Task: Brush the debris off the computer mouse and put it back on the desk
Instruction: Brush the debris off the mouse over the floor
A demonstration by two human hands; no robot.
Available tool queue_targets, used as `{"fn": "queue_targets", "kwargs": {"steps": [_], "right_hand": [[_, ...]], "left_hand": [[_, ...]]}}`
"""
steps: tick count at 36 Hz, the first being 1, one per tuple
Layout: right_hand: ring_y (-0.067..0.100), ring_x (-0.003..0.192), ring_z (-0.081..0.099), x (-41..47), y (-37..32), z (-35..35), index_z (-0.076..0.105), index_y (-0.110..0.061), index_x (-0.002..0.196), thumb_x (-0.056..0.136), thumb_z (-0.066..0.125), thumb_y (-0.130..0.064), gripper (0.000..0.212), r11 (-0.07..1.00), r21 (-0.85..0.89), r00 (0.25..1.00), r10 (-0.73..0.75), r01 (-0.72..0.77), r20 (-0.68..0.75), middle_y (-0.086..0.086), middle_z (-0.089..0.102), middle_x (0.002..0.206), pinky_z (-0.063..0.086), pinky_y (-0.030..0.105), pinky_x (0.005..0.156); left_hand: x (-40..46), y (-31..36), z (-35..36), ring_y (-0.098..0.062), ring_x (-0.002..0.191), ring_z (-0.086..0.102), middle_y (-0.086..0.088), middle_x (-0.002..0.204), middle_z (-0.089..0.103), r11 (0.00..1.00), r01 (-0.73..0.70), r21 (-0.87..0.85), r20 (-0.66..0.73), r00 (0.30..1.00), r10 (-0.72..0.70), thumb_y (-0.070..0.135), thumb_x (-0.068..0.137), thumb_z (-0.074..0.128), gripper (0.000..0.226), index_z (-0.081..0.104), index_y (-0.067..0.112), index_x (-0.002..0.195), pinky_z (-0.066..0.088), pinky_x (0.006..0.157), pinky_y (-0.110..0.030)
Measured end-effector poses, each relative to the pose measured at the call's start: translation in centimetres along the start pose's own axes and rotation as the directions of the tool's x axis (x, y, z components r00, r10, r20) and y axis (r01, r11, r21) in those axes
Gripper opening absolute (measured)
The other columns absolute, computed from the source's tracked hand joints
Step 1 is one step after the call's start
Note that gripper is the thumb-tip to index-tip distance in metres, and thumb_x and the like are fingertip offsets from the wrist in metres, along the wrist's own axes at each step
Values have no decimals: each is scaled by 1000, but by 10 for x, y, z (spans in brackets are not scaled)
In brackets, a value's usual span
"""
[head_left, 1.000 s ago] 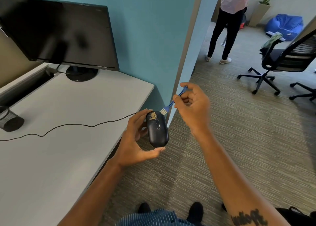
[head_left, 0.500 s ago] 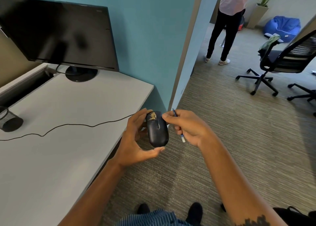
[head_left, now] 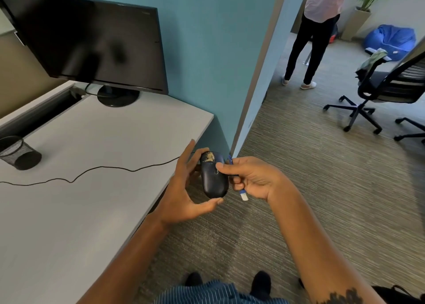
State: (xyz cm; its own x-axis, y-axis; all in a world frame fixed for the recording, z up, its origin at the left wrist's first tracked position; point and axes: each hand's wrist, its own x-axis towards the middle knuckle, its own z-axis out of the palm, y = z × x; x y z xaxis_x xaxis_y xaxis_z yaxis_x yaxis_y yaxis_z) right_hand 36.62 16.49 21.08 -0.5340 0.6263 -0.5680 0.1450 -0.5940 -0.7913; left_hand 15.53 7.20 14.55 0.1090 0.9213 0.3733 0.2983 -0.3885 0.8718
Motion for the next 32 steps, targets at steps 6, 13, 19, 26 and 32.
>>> {"fn": "queue_targets", "kwargs": {"steps": [6,13,19,26,32], "right_hand": [[6,56,41,5,2,3,79,-3,99,75,91,-19,31,999,33,999,-15,16,-37,0,70,75,31,20,48],[6,54,40,10,5,5,77,-2,101,94,84,-10,13,1000,24,997,-10,12,-72,-3,68,69,30,21,47],[5,52,40,13,6,9,70,2,119,95,84,-7,29,1000,30,998,-3,6,-70,-4,64,67,31,19,46],[5,51,41,17,6,10,73,-3,99,94,85,-8,13,1000,18,999,22,-21,-29,-4,65,66,31,19,45],[5,51,42,21,7,7,73,-2,103,93,86,-9,17,999,-2,999,35,-35,-4,-4,66,65,33,19,45]], "left_hand": [[-3,-3,-3,-16,171,38,14,188,28,995,85,-44,42,996,-83,14,87,102,154,-19,29,181,44,132,-38],[-21,-1,3,-12,157,58,13,184,39,982,142,-123,-120,980,-156,36,89,95,136,-3,27,183,52,123,-29],[-41,7,19,-26,129,78,1,158,71,970,149,-195,-437,872,-221,60,95,86,97,38,29,174,61,112,-28],[-51,37,53,-24,111,84,-3,119,85,781,305,-545,-482,648,-589,82,74,91,93,67,26,145,71,98,-42],[-43,59,75,-31,108,87,-4,123,86,648,320,-691,-406,569,-715,61,73,102,88,69,16,141,72,86,-37]]}}
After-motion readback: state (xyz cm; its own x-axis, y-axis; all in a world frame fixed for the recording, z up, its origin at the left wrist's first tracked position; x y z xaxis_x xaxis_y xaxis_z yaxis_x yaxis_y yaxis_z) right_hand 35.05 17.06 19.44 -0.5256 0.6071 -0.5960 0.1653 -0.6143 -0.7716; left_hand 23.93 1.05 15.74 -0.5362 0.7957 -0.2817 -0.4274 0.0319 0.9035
